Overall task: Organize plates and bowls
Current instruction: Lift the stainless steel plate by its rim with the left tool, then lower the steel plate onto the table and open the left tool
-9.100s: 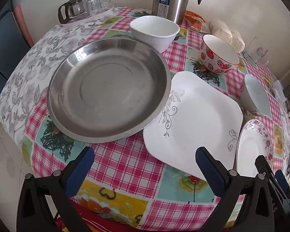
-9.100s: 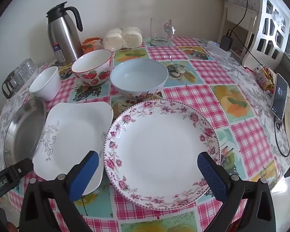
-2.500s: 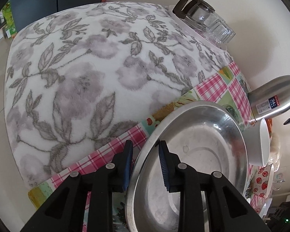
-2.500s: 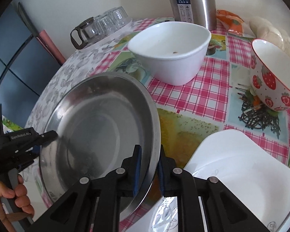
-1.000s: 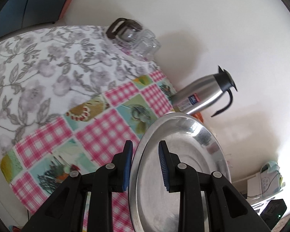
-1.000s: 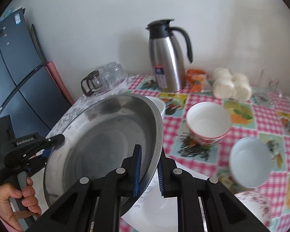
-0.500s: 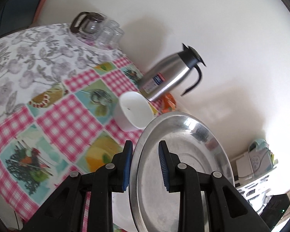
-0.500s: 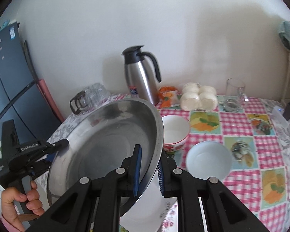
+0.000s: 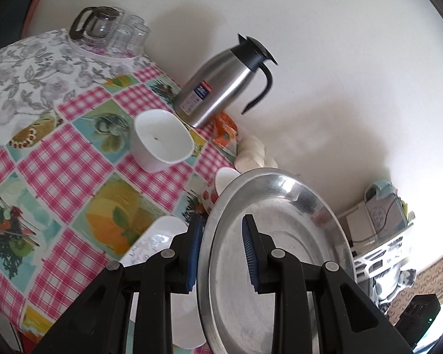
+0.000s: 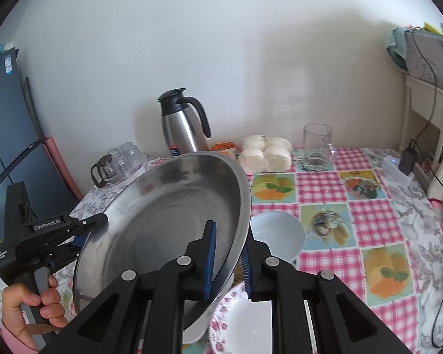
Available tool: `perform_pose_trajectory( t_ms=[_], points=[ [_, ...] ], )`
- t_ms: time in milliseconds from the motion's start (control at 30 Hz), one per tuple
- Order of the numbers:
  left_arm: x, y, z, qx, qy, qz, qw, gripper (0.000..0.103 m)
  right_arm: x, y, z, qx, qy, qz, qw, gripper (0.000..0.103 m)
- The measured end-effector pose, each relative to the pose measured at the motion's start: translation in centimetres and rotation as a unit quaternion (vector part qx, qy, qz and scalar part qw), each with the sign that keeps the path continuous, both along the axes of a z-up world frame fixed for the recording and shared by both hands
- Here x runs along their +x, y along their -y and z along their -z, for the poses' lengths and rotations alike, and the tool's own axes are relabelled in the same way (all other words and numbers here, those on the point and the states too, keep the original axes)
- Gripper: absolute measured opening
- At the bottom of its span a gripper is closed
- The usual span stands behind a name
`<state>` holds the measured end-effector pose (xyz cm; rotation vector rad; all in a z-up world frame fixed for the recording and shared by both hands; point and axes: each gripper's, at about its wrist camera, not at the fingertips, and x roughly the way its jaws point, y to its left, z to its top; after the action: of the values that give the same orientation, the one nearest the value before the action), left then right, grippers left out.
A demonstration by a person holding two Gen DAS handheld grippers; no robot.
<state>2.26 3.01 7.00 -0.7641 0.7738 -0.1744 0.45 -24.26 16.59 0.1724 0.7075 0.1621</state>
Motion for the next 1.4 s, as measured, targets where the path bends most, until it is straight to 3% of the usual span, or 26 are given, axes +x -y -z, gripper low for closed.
perform_pose_trajectory(
  t_ms=[433,900,1400],
  points=[
    [0.3,-0.2,1.6,0.008,-0.037,0.005,0.9993,0.028,-0.3,0.7,2.0,0.004,-0.026,0.003,1.0,0.018],
    [0.8,-3.0,4.7,0.009,-0.106,-0.028,0.994,0.028,1.8,-2.0,7.1,-0.011,-0.103,-0.03,0.994,0.02],
    [1.3,-3.5,6.9,0.038,-0.155,-0.039,0.9865,0.028,3.2,-3.3,10.7,-0.02,-0.158,-0.043,0.986,0.02]
  ],
)
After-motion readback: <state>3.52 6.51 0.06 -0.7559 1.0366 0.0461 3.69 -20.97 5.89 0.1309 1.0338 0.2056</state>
